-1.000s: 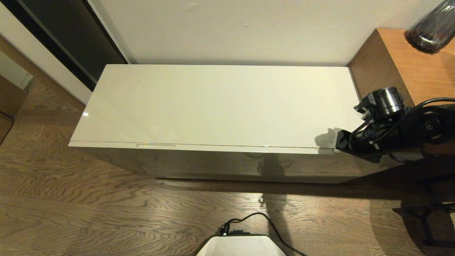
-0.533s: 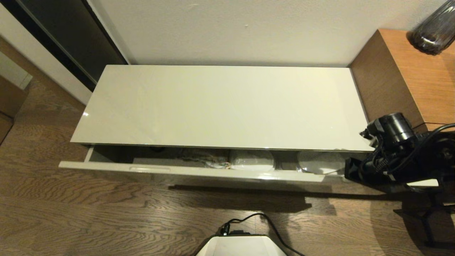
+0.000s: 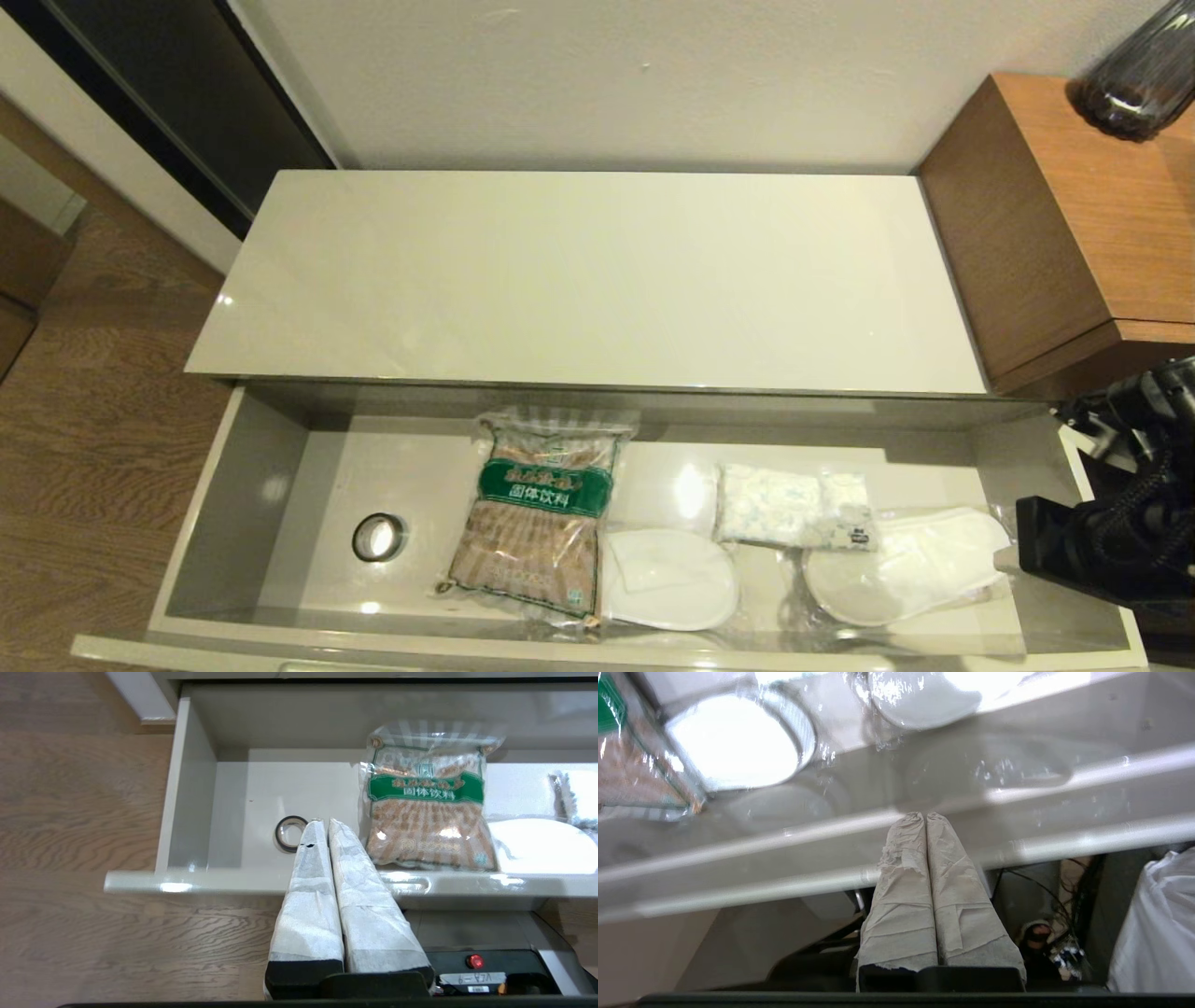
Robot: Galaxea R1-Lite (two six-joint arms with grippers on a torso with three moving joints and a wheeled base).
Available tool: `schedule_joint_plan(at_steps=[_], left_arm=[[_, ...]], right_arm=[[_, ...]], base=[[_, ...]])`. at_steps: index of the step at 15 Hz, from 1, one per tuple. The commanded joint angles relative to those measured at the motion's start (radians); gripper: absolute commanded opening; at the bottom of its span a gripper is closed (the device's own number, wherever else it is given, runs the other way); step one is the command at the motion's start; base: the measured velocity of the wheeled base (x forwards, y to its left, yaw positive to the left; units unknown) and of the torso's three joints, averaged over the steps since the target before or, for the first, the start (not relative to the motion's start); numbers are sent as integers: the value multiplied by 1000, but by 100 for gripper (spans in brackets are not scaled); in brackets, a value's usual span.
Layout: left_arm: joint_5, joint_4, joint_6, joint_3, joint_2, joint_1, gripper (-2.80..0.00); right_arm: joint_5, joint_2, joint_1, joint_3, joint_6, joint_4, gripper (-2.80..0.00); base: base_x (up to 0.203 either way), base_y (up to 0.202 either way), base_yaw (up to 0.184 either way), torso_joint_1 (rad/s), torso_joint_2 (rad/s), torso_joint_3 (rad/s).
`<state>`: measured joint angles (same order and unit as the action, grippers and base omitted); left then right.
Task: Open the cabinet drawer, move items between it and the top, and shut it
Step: Open the drawer, then take out the tissue from the drawer
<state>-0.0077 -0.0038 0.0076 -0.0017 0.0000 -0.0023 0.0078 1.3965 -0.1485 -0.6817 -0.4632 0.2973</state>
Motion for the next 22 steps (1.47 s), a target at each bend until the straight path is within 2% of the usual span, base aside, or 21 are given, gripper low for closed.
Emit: schedule_joint_plan(at_steps=[1, 5, 8, 11, 13, 14, 17, 20, 22], left_arm=[[0, -1, 0, 0, 0, -1, -280], [0, -1, 0, 0, 0, -1, -280], [-1, -1, 0, 0, 0, -1, -280], [-1, -1, 0, 0, 0, -1, -280], [0, -1, 0, 0, 2, -1, -280], [0, -1, 0, 0, 0, -1, -280], [0, -1, 0, 2, 0, -1, -280], [0, -1, 0, 0, 1, -1, -280], [0, -1, 0, 0, 0, -1, -280]], right_arm=[[-5, -142, 0, 12, -5, 3, -280], [-19, -125, -1, 7, -13, 34, -280], [-40, -160, -2, 2, 0, 107, -280], [-44, -214, -2, -31, 79, 224, -280], [-48, -217, -2, -43, 113, 217, -280], [-62, -211, 0, -76, 165, 196, -280], [-96, -75, 0, -162, 338, 26, -280], [-106, 152, -20, -154, 611, -219, -280], [-121, 279, -44, -103, 687, -439, -280]], base=[[0, 0, 0, 0, 0, 0], [0, 0, 0, 0, 0, 0], [0, 0, 0, 0, 0, 0], [0, 0, 0, 0, 0, 0], [0, 0, 0, 0, 0, 0], [0, 0, 0, 0, 0, 0], [0, 0, 0, 0, 0, 0], [0, 0, 0, 0, 0, 0], [0, 0, 0, 0, 0, 0]])
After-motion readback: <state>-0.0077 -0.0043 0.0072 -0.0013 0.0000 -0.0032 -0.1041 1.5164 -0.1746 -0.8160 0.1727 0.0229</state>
